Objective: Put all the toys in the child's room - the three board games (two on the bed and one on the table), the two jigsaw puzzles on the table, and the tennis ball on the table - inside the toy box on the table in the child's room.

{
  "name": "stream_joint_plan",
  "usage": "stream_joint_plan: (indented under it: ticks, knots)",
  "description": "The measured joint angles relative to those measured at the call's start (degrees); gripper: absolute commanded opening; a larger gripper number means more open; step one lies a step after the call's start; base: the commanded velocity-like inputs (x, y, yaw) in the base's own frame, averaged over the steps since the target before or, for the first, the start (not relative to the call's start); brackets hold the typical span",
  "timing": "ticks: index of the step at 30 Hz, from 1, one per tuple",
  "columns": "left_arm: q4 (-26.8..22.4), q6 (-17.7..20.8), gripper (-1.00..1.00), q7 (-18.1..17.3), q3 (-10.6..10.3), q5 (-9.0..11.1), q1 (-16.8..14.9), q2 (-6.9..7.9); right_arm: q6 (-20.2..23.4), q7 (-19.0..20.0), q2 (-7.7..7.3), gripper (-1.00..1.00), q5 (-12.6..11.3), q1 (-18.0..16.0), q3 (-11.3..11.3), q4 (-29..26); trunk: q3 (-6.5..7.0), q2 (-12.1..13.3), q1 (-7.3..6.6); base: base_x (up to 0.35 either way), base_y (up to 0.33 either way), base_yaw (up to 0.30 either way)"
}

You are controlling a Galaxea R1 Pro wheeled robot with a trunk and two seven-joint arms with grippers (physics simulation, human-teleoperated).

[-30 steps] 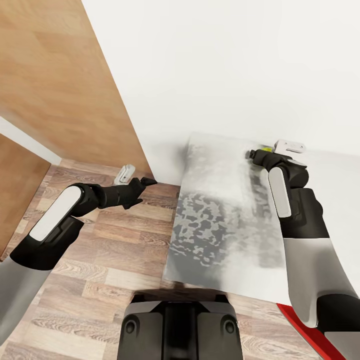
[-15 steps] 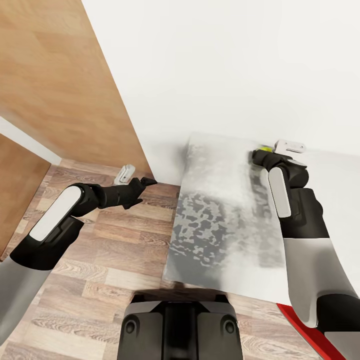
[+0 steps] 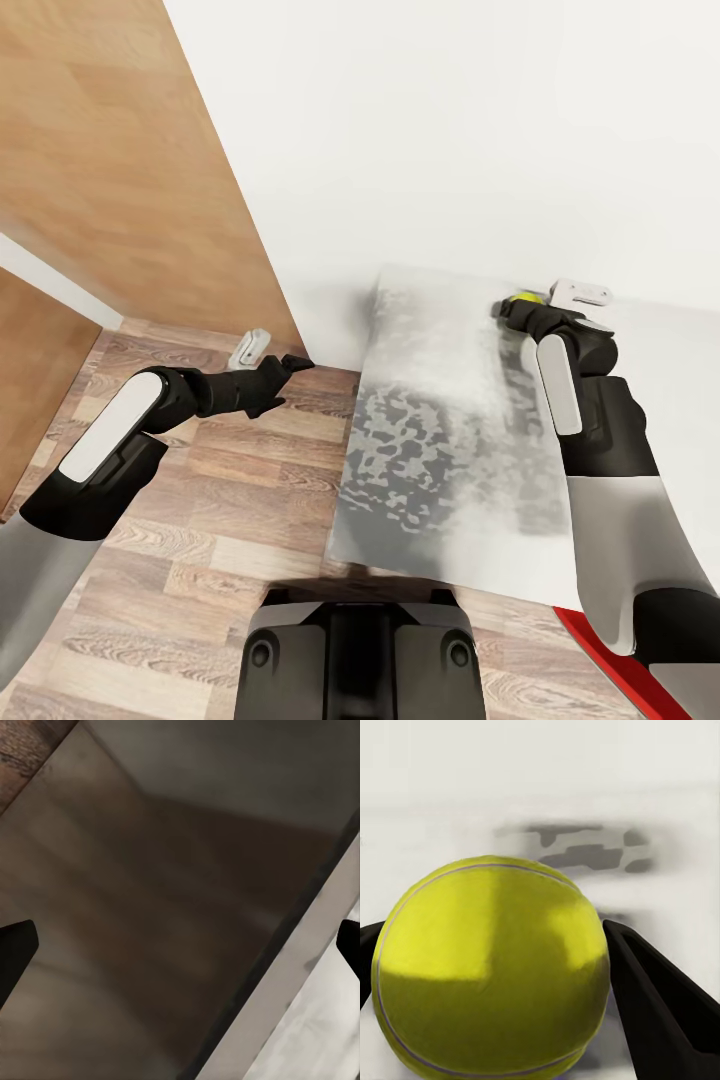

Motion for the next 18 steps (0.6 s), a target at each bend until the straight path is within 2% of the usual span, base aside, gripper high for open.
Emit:
stream_joint_plan:
  ticks: [18]
  knots:
    - [-0.02,0.00,1.00,0.00,0.00,0.00,0.00,0.00,0.31,-0.14,0.00,-1.00,-0.37,0.00,-0.01,-1.36,0.00,0.00,0.00,0.000,0.000,0.000]
